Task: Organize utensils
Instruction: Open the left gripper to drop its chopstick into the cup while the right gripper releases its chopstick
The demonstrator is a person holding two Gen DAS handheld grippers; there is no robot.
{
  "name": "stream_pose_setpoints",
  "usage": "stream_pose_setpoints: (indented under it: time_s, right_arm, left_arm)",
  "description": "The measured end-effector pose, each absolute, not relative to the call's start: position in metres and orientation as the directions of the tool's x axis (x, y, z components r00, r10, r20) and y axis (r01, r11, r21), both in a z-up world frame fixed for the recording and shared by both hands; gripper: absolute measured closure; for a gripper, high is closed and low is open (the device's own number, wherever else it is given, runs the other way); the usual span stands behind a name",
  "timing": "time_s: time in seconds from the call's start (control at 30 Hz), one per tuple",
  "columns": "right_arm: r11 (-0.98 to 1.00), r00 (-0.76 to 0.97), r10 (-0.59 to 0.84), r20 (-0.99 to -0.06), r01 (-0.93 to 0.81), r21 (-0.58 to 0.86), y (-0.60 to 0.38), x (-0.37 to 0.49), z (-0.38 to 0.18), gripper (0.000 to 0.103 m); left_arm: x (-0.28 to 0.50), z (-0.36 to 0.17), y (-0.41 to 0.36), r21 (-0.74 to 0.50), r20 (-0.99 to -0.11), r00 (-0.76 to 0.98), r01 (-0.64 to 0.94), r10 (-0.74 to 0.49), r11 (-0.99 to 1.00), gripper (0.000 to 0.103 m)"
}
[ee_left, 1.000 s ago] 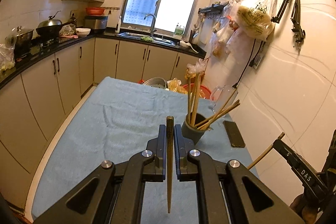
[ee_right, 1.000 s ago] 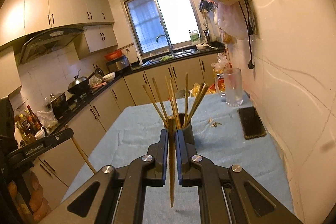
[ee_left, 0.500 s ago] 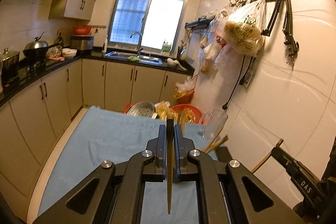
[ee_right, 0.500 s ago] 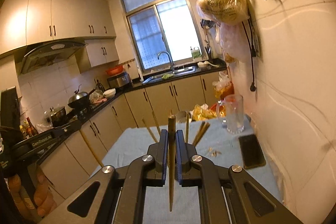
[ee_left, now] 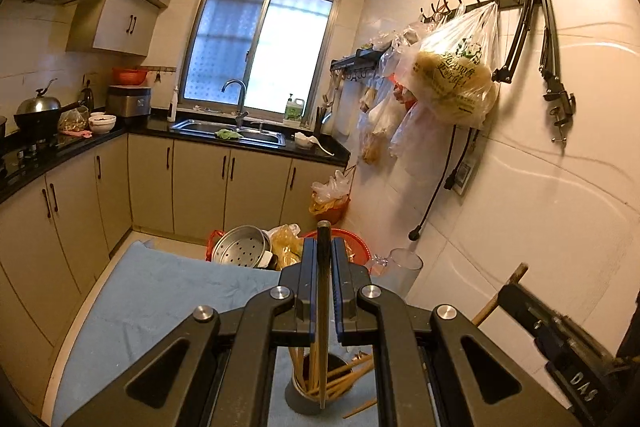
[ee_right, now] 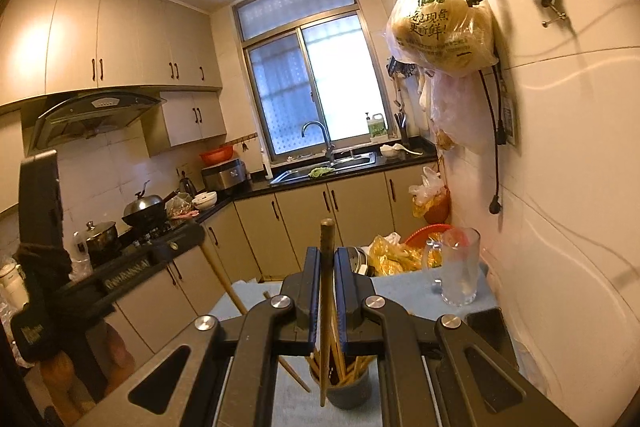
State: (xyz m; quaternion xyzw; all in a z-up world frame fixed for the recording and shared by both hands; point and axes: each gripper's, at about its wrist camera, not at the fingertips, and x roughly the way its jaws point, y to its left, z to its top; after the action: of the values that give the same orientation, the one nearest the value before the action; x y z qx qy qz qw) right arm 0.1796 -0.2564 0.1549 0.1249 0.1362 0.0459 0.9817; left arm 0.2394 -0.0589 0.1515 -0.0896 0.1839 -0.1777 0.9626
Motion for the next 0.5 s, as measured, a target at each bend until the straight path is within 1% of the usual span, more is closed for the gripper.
stream_pose_setpoints:
  time_s: [0.07, 0.23, 0.3, 0.5]
  right_arm:
    - [0.966, 0.962, 0.115, -0.249, -0.05, 0.252, -0.257, 0.188, 0.155, 0.095]
    - [0.97, 0.966, 0.096, -0.242, -0.037, 0.24, -0.258, 0.208, 0.152, 0.095]
    - [0.966, 0.965, 0.103, -0.242, -0.039, 0.254, -0.26, 0.213, 0.148, 0.095]
    - [0.969, 0.96, 0.092, -0.266, -0.025, 0.245, -0.256, 0.229, 0.128, 0.095]
  left_arm:
    - [0.248, 0.147, -0.062, -0.229, -0.322, 0.874, 0.3, -0.363, 0.926, 0.096]
    - [0.267, 0.135, -0.065, -0.26, -0.342, 0.862, 0.297, -0.375, 0.919, 0.096]
    - [0.271, 0.13, -0.067, -0.252, -0.348, 0.864, 0.288, -0.365, 0.924, 0.096]
    - [0.276, 0.114, -0.075, -0.236, -0.364, 0.856, 0.296, -0.366, 0.926, 0.096]
